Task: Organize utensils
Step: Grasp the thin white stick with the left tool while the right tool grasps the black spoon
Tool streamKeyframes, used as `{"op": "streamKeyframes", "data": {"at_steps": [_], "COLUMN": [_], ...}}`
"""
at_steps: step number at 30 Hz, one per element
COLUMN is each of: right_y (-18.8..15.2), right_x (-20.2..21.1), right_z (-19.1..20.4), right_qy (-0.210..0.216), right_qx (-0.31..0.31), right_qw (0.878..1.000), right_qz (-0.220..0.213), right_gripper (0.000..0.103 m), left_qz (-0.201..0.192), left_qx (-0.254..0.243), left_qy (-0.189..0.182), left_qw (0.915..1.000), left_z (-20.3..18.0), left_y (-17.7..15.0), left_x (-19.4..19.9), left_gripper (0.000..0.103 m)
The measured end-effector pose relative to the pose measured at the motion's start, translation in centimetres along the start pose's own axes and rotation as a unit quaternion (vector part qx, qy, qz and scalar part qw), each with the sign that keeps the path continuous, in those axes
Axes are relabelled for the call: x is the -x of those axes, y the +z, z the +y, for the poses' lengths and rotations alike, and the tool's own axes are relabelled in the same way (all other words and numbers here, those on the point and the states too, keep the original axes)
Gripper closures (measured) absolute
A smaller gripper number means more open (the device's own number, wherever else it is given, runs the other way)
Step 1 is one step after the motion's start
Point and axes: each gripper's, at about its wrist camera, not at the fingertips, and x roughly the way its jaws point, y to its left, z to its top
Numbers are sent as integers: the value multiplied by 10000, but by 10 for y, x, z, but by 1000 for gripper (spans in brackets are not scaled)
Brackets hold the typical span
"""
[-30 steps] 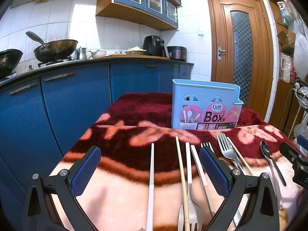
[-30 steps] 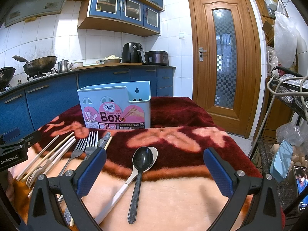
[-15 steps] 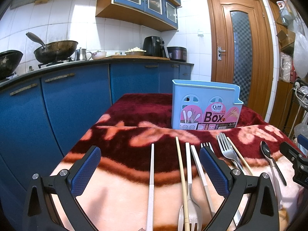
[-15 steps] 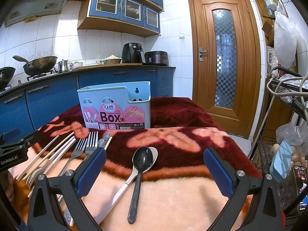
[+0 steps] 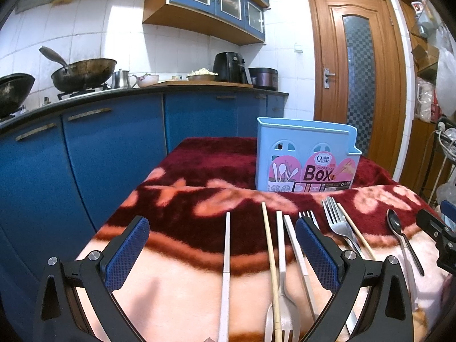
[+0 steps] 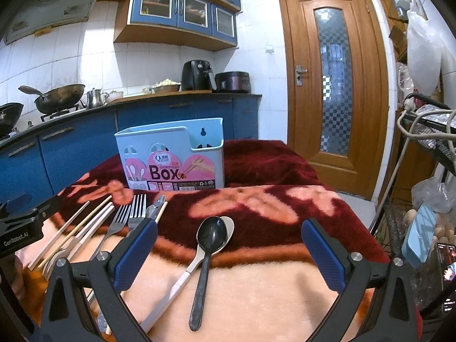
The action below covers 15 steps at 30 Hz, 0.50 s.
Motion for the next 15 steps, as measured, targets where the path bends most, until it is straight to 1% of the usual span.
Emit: {"op": "streamKeyframes", "data": {"at_steps": [2, 5, 9, 12, 15], "right_y": [0, 6, 15, 19, 20], "right_x": [1, -1, -9, -16, -20], "right_z": [0, -3, -5, -6, -8], "right_qy": [66, 239, 376, 450, 546], "right_qx": [-7, -24, 45, 101, 114], "right_qw": [9999, 9992, 9957, 9900, 9839], "right_qz": [77, 327, 848, 1334, 1701], "right_gripper": [0, 0, 0, 0, 1], "left_qz": [50, 137, 321, 465, 715], "left_qx": [22, 5, -68, -141, -304], "left_qy": [-35, -67, -151, -223, -261], "left_qw": [10000, 9999, 9993, 9986, 9966], "left_z": [2, 6, 11, 13, 14], "left_y": [2, 8, 20, 28, 36], "left_x": [-1, 0, -1, -1, -6], "left_gripper": [1, 1, 1, 1, 1]}}
